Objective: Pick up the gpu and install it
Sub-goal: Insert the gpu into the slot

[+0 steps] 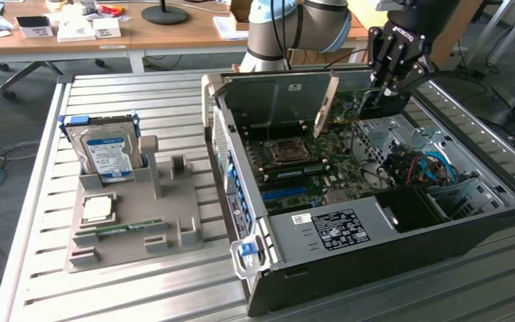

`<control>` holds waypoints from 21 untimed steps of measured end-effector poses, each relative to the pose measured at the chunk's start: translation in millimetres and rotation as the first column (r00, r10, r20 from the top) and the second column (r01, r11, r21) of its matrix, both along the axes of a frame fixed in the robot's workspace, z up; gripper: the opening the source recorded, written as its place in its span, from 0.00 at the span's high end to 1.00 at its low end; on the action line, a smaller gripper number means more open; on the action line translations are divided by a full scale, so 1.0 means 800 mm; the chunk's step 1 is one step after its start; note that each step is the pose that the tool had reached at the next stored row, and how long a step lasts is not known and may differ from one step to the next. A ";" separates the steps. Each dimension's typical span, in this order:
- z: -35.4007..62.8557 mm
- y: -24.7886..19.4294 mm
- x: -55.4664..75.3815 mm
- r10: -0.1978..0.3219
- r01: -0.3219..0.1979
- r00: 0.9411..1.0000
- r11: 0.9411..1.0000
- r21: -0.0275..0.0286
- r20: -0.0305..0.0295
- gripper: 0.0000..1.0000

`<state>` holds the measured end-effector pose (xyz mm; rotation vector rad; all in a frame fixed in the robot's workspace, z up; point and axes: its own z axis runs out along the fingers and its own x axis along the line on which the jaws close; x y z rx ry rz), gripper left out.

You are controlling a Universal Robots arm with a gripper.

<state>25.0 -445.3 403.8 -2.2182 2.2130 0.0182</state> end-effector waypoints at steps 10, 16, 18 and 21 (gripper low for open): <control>-0.002 0.0001 -0.004 0.000 0.000 1.000 1.000 0.000 0.000 0.73; -0.004 0.0000 -0.006 -0.019 0.019 1.000 1.000 0.000 0.000 0.73; -0.004 0.0000 -0.006 -0.020 0.020 1.000 1.000 0.000 0.000 0.73; -0.004 0.0000 -0.006 -0.020 0.020 1.000 1.000 0.000 0.000 0.73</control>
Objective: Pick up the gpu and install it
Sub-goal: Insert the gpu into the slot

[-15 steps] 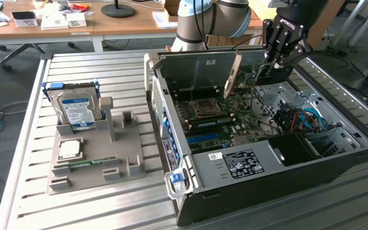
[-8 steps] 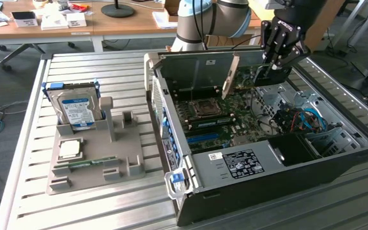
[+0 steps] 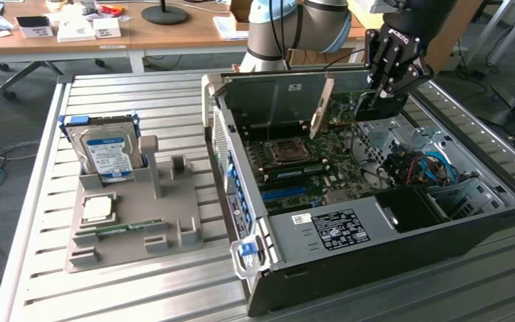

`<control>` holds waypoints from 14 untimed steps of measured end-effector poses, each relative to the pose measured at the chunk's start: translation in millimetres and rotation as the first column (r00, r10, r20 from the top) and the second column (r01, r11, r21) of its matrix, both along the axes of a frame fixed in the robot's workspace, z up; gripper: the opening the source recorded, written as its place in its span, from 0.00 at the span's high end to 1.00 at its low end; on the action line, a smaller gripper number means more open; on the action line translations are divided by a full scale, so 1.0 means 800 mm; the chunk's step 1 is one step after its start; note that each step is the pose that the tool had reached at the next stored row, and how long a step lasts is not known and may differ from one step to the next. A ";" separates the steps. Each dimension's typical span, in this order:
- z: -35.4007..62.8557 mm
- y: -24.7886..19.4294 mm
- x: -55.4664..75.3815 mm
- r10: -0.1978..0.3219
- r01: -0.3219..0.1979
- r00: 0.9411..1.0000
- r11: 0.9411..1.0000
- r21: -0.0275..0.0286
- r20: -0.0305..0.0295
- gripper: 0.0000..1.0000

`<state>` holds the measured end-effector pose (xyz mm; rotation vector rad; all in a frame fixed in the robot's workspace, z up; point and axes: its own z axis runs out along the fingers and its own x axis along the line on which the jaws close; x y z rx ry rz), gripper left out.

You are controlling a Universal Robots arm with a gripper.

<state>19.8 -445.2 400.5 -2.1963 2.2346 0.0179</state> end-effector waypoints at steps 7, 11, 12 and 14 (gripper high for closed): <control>-0.001 -0.0004 -0.003 -0.007 0.007 1.000 1.000 0.005 0.001 0.73; -0.002 -0.0008 -0.004 -0.023 0.023 1.000 1.000 0.005 0.001 0.73; -0.002 -0.0008 -0.004 -0.026 0.026 1.000 1.000 0.005 0.001 0.73; -0.003 -0.0010 -0.004 -0.032 0.032 1.000 0.999 0.006 0.001 0.73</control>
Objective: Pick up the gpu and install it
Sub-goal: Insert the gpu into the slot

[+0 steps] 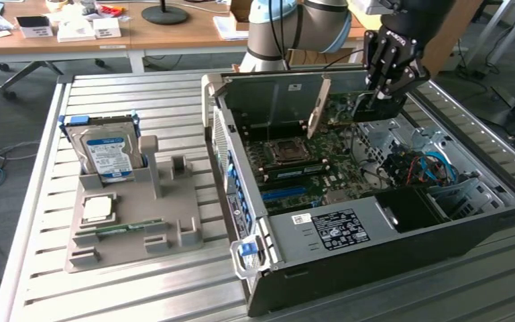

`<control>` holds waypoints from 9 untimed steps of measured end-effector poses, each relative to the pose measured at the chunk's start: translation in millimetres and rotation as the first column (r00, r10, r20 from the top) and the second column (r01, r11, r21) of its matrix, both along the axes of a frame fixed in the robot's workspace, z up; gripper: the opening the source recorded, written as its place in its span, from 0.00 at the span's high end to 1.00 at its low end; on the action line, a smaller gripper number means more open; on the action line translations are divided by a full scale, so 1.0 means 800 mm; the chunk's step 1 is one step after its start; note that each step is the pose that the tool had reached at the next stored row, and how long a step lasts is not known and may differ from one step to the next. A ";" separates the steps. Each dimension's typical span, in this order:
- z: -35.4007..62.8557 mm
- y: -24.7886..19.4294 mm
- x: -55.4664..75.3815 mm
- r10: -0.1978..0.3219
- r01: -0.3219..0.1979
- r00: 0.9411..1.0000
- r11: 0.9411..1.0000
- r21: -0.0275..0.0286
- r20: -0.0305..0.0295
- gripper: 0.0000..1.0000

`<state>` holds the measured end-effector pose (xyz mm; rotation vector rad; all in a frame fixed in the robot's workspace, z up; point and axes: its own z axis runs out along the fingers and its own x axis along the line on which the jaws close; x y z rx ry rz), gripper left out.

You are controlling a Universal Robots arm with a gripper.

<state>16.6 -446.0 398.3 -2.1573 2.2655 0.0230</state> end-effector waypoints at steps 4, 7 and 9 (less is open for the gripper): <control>0.000 0.0000 -0.002 -0.005 0.005 1.000 1.000 0.015 0.000 0.73; -0.001 -0.0002 -0.002 -0.011 0.011 1.000 1.000 0.016 0.000 0.73; -0.002 -0.0005 -0.003 -0.017 0.017 1.000 1.000 0.016 0.000 0.73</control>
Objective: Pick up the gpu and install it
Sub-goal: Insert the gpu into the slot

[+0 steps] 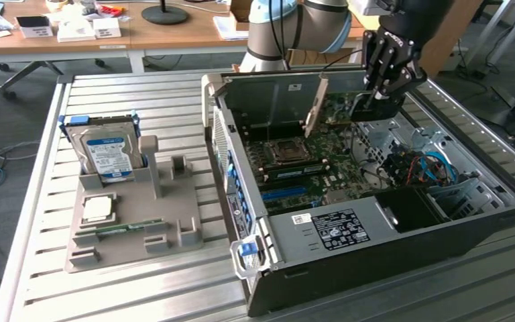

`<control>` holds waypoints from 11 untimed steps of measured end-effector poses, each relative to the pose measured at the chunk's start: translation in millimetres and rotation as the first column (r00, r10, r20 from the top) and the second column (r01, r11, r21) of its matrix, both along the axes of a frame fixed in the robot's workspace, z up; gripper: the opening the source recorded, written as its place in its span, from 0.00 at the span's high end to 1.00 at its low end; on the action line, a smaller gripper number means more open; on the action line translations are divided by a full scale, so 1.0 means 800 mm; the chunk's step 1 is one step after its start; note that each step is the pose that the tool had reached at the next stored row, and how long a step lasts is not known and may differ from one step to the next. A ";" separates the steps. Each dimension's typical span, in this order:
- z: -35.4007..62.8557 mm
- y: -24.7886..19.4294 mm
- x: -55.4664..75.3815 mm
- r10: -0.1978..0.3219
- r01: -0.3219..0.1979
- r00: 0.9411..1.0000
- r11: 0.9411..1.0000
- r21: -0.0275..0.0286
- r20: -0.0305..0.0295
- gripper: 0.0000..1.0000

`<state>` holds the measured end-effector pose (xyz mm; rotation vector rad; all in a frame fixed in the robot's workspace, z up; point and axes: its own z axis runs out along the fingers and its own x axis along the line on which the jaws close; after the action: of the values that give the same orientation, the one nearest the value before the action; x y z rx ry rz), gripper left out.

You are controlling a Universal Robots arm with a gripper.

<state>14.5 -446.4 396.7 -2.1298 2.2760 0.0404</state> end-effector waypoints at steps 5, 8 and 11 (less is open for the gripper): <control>-0.008 -0.0007 -0.003 -0.014 0.014 1.000 1.000 0.000 0.000 0.73; -0.009 -0.0007 -0.003 -0.017 0.017 1.000 1.000 0.000 0.000 0.73; -0.009 -0.0007 -0.003 -0.017 0.017 1.000 1.000 0.000 0.000 0.73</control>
<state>11.9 -447.0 389.5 -2.1107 2.2937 0.0398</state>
